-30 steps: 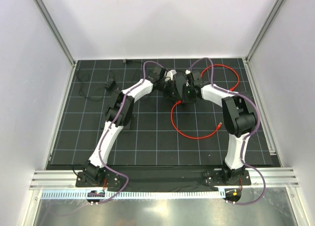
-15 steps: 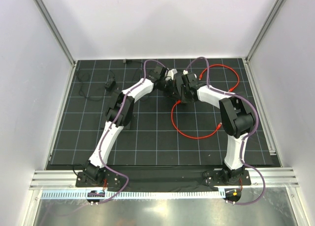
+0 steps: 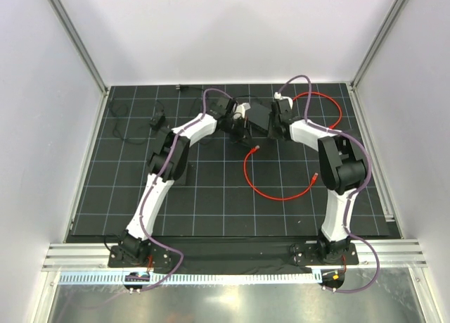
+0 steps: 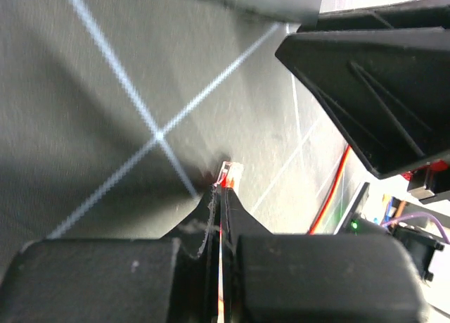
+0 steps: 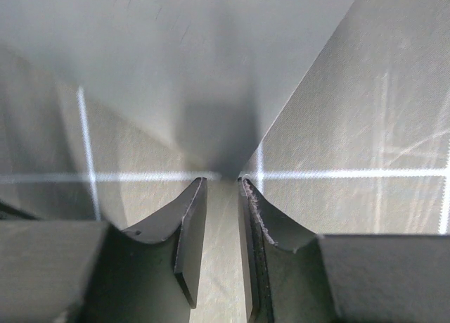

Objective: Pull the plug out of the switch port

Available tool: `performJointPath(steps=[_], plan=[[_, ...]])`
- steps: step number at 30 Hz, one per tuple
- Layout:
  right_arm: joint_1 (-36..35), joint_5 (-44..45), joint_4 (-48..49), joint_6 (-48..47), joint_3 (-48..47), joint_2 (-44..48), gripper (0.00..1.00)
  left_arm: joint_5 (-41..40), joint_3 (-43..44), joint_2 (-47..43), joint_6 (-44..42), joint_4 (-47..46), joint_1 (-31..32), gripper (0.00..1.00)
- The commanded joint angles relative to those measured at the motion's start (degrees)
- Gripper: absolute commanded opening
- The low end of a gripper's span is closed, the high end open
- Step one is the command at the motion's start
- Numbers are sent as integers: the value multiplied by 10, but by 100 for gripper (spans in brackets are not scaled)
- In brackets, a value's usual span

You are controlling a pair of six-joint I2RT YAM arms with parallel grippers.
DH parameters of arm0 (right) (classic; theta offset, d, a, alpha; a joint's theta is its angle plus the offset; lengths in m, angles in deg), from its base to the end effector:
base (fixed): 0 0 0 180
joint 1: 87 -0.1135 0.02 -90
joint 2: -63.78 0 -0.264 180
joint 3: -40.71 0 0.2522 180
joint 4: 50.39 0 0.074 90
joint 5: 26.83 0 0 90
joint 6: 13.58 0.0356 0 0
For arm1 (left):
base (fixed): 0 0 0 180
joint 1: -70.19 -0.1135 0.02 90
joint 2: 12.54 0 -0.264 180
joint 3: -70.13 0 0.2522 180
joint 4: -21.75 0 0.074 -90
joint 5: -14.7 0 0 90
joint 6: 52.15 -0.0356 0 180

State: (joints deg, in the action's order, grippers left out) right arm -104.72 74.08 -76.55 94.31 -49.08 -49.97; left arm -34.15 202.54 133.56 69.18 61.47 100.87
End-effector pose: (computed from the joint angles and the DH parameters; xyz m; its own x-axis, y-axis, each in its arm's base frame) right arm 0.4085 0.1234 0.1691 -0.7519 0.0764 -0.6548 0.0501 0.9970 0.0587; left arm 0.4561 -0.2978 0.1201 -0.9650 0.1173 -0.2344 0.2573 0.5952 -0.7613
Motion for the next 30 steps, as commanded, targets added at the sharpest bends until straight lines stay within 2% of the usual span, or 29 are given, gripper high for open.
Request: performJointPath(steps=[1, 3, 5, 10, 13, 16, 21, 26, 28, 30], plan=[[-6, -34, 55, -1, 44, 63, 32, -36, -64, 1, -22, 39, -7, 0], [-5, -53, 69, 9, 61, 95, 34, -13, -95, -27, -13, -11, -13, 1], [-4, -64, 70, 20, 76, 110, 37, 4, -131, -54, 6, -50, -18, 7], [-10, -86, 57, 70, 82, 147, 48, 18, -195, -108, 26, -156, -34, 33], [-36, -84, 16, 45, 84, 170, 54, 22, -223, -135, 29, -189, -42, 43], [-64, -75, -43, 10, 105, 204, 62, 17, -243, -154, 30, -209, -54, 47], [-107, -84, -138, 14, 136, 276, 63, 8, -277, -178, 45, -247, -69, 48], [-147, -102, -177, 21, 170, 340, 55, 0, -303, -205, 32, -252, -71, 48], [-151, -145, -170, 22, 185, 339, 52, -4, -308, -212, 31, -257, -71, 47], [-165, -138, -170, 24, 187, 319, 50, -9, -317, -221, 30, -257, -73, 47]])
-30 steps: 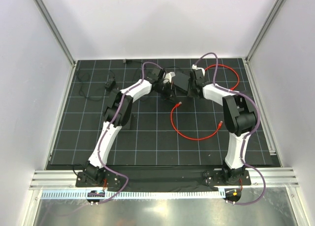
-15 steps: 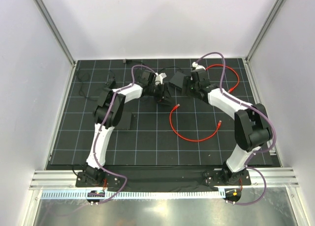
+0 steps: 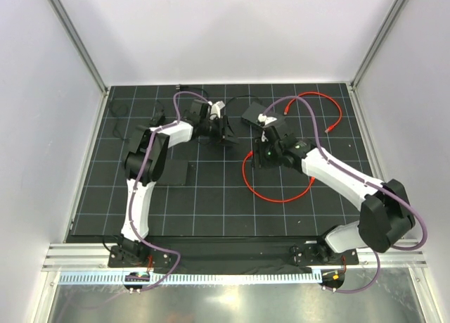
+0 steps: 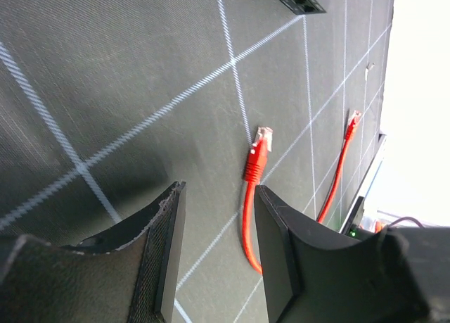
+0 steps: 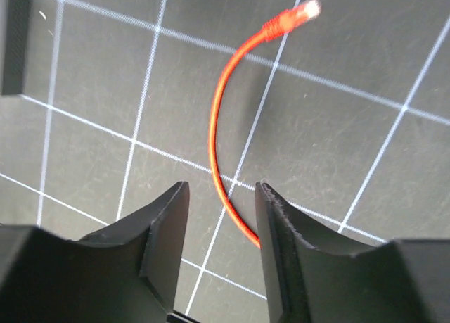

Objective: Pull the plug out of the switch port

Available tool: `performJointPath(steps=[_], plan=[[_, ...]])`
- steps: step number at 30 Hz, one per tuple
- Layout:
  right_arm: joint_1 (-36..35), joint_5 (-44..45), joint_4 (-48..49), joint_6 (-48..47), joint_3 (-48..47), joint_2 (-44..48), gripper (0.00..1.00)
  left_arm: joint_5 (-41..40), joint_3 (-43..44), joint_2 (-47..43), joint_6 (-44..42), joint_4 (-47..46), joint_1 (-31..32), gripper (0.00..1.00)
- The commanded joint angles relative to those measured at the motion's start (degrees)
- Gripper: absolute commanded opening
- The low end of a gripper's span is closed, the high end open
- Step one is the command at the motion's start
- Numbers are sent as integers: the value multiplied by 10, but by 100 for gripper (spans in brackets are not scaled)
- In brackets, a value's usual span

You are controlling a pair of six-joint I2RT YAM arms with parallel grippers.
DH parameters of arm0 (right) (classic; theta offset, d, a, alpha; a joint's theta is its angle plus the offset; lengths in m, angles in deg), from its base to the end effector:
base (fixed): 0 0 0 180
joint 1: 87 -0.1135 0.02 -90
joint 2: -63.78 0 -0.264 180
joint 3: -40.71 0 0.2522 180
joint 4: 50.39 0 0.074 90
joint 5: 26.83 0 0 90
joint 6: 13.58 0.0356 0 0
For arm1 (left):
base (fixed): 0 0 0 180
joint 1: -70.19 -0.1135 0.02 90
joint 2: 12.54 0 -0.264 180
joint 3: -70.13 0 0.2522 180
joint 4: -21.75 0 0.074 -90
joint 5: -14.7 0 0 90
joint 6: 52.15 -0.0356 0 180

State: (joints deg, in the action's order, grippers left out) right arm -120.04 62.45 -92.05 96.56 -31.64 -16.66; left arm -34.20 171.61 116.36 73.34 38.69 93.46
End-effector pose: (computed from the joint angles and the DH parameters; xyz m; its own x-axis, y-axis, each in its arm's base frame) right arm 0.2484 0.1621 0.2547 -0.7907 -0.1036 -0.6033 -0.2979 0.9261 0.2315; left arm 0.4333 -0.2118 0.1323 -0.9465 -0.0692 -0.3153 0.2211 0.5728 -0.7893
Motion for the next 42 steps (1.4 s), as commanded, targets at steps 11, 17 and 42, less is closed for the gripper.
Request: performJointPath(steps=[11, 17, 42], plan=[[-51, 58, -80, -15, -135, -184, 41, -12, -15, -51, -8, -49, -2, 46], [-64, 85, -122, -11, -219, -268, 40, -12, -13, -39, 5, -50, -12, 45], [-74, 122, -160, 35, -292, -376, 26, 11, -26, -32, 33, -78, -36, 45]])
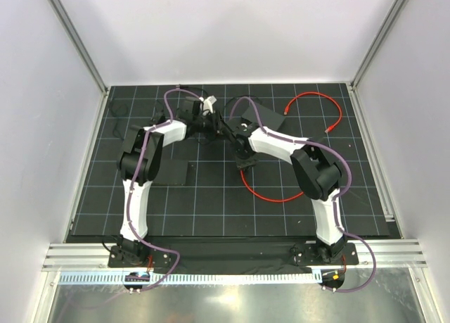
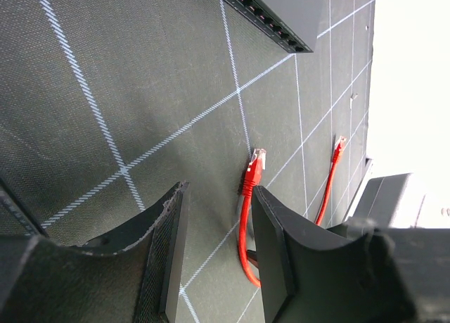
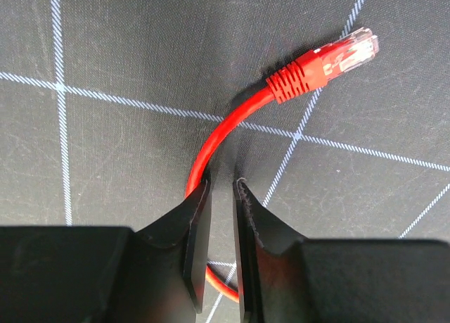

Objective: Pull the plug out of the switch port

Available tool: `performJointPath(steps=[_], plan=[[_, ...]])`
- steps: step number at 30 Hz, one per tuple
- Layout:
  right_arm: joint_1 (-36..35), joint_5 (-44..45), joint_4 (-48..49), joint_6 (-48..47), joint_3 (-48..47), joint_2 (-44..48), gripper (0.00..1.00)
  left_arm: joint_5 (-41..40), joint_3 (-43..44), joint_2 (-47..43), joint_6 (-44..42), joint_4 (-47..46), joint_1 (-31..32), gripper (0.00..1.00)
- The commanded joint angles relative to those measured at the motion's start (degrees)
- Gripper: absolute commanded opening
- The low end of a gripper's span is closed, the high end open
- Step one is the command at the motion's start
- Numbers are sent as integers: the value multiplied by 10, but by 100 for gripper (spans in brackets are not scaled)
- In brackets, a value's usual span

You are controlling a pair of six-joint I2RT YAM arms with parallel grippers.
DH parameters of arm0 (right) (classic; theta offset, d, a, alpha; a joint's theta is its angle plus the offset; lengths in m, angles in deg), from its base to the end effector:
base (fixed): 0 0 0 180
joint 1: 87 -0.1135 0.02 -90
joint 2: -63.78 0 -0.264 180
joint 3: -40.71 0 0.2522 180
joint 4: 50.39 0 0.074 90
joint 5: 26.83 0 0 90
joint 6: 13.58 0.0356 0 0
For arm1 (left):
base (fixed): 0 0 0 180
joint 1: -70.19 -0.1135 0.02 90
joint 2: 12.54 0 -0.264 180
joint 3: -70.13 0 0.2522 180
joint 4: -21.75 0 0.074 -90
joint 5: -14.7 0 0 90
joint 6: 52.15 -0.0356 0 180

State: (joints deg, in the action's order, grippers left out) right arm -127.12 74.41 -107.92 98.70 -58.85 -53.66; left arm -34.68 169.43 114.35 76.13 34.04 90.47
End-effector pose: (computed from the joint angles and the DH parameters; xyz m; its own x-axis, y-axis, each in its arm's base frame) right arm 0.3173 0.2583 0.1650 -0.9102 -0.2807 -0.3046 -0.2695 0.9597 -0.0790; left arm 0.4418 -0.1879 0.1431 -0.9254 -0.1593 -0.3438 0.2018 0.5607 -0.8031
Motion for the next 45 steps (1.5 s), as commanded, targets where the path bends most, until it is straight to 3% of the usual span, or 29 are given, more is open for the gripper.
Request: performJointPath(steps=[1, 6, 16, 34, 40, 43, 45], plan=[[-3, 6, -1, 14, -17, -2, 25, 17, -4, -13, 7, -34, -8, 45], [-7, 40, -8, 18, -6, 49, 25, 21, -10, -13, 14, -42, -12, 45], [-18, -11, 17, 38, 6, 39, 33, 32, -20, -9, 34, -71, -17, 44], [-18, 7, 25, 57, 10, 2, 27, 31, -27, -13, 38, -80, -22, 44], [-18, 3, 45, 59, 35, 4, 16, 32, -30, -13, 42, -85, -23, 45], [-18, 19, 48, 66, 47, 16, 1, 34, -30, -14, 43, -85, -23, 45], [-16, 40, 51, 74, 55, 39, 1, 34, -30, -12, 43, -85, -23, 45]])
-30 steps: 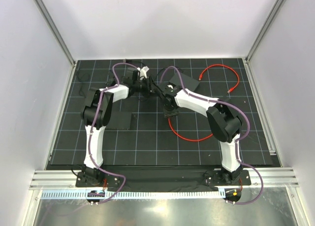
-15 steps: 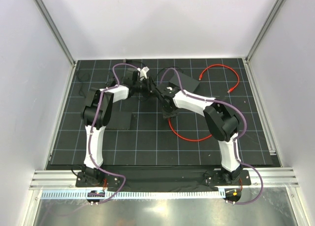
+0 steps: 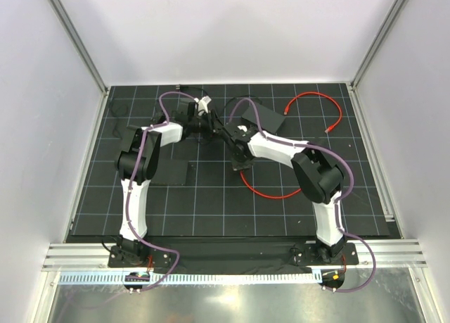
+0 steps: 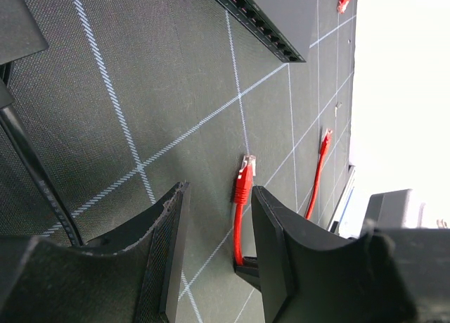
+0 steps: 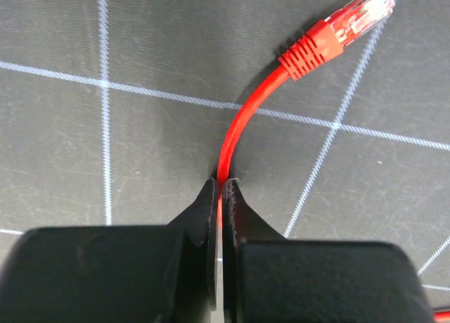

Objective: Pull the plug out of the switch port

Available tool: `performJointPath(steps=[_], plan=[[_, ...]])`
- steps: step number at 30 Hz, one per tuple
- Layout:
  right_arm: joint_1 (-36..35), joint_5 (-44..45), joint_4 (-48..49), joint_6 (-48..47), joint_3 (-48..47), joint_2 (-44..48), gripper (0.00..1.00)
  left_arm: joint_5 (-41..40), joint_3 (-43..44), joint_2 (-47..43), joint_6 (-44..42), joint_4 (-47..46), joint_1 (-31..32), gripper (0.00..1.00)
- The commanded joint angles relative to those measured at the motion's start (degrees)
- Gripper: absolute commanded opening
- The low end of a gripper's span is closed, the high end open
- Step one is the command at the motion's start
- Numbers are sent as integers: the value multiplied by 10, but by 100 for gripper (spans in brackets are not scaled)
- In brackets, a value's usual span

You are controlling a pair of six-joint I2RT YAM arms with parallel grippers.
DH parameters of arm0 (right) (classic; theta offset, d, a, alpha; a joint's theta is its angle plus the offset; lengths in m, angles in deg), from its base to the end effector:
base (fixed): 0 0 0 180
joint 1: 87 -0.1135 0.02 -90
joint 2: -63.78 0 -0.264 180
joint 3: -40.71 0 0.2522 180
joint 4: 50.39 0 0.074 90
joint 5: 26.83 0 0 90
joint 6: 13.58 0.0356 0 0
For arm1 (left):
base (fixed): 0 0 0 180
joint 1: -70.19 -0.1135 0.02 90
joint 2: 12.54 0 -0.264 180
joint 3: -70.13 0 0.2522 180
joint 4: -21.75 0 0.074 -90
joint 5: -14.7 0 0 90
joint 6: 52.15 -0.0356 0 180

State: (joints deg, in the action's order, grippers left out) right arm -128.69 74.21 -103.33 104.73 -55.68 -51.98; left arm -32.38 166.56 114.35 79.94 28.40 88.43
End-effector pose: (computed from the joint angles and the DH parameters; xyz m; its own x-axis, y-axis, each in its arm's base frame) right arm 0.3075 0.2648 0.1638 -0.9153 -0.1919 -0.3540 -0.1991 0.9798 -0.0165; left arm 0.4442 -0.1719 0.1364 -0.9246 -0.2121 -0.3164 0.1687 0.5166 -0.8394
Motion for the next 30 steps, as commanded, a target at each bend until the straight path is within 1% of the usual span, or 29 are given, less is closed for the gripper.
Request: performJointPath(steps=[1, 3, 4, 5, 6, 7, 9, 10, 12, 13, 15, 18, 19, 20, 23, 25, 26, 27, 30], plan=[[-1, 50, 4, 17, 25, 32, 1, 10, -1, -11, 5, -29, -2, 45], [12, 56, 3, 38, 29, 64, 1, 10, -1, -12, 5, -30, -2, 45], [20, 46, 5, 48, 29, 75, 1, 10, -1, -12, 5, -30, -3, 45], [42, 35, 7, 59, 30, 88, 1, 12, 0, -12, 6, -31, -2, 45], [56, 15, 11, 85, 31, 109, 1, 12, 0, -11, 7, -31, -2, 45], [72, -29, 15, 97, 32, 120, 1, 12, 0, -11, 7, -31, -2, 45], [121, -63, 21, 125, 31, 139, 1, 13, -1, -11, 6, -31, -3, 45], [141, -70, 17, 157, 27, 153, 1, 13, -1, -10, 8, -32, -2, 45], [171, -74, 5, 190, 8, 161, 1, 12, -1, -10, 9, -33, -2, 45], [200, -70, -20, 231, -3, 161, 1, 15, -1, -10, 10, -34, -2, 45], [226, -56, -64, 259, -45, 158, 1, 16, -1, -9, 13, -38, -2, 45], [281, -55, -72, 316, -71, 159, 1, 22, -1, -8, 16, -43, -2, 45], [317, -61, -66, 332, -71, 160, 1, 23, -1, -8, 18, -44, -2, 45], [333, -72, -53, 358, -71, 161, 1, 24, -3, -8, 19, -46, -2, 45], [392, -87, -40, 393, -89, 144, 1, 25, -6, -9, 19, -49, -2, 45], [410, -81, -38, 413, -121, 113, 1, 28, -7, -9, 21, -53, -2, 45], [438, -78, -36, 418, -134, 96, 1, 27, -7, -9, 22, -53, -2, 45], [445, -73, -35, 415, -166, 67, 1, 30, -7, -9, 24, -55, -2, 45], [464, -67, -26, 405, -231, 18, 1, 35, -8, -8, 28, -63, -2, 45]])
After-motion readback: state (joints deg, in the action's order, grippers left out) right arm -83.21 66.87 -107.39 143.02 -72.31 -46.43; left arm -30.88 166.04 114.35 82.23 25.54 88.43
